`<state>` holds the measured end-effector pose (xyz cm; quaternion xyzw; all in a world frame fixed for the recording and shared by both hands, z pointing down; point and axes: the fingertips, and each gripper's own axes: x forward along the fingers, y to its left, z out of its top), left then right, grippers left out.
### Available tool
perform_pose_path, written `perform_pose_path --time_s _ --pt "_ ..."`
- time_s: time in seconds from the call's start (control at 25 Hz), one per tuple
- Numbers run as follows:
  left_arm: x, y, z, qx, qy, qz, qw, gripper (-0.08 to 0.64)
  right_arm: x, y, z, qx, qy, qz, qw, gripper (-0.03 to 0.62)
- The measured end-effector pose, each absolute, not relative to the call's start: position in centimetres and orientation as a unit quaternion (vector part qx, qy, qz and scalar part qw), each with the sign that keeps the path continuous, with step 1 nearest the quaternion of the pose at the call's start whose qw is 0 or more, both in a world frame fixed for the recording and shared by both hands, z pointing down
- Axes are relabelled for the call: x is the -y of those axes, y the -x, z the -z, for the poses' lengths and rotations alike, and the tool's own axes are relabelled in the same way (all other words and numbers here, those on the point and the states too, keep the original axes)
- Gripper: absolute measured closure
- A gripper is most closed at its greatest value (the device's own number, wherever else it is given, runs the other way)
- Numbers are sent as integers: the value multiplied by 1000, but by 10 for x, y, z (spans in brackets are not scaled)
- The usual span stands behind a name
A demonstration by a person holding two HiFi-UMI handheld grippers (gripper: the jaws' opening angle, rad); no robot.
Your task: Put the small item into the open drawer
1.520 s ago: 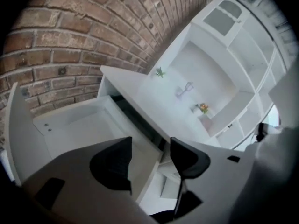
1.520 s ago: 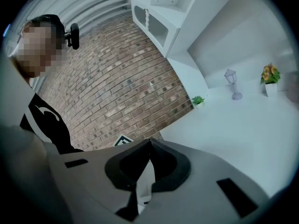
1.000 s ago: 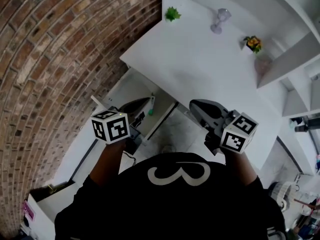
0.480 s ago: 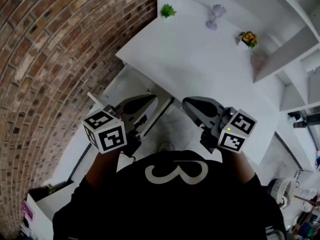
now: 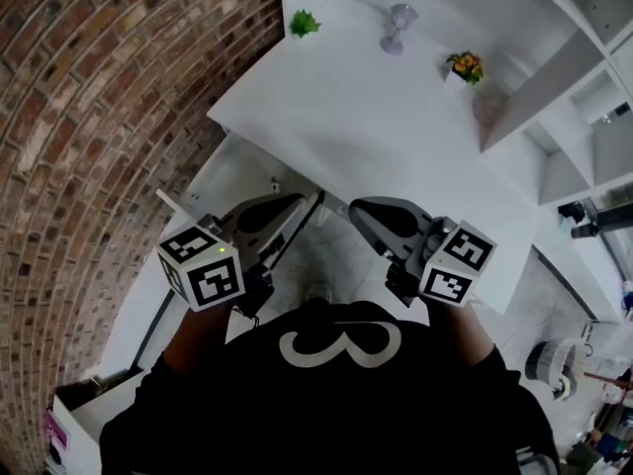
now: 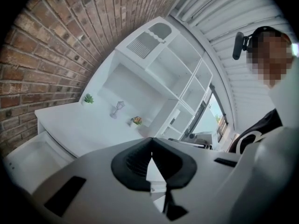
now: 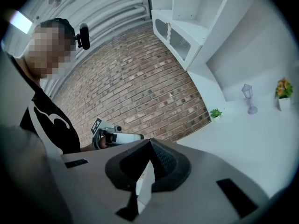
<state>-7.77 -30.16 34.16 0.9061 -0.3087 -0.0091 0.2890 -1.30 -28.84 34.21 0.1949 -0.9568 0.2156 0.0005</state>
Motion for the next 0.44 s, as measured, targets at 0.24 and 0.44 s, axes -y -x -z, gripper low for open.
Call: perform_pose_path --time_s 0.24,0.44 --pt "293 75 -342 312 -905 4 288 557 281 11 -345 957 -191 -216 1 583" --pt "288 77 -339 315 -905 6 285 557 276 16 -342 961 -182 -208 5 584"
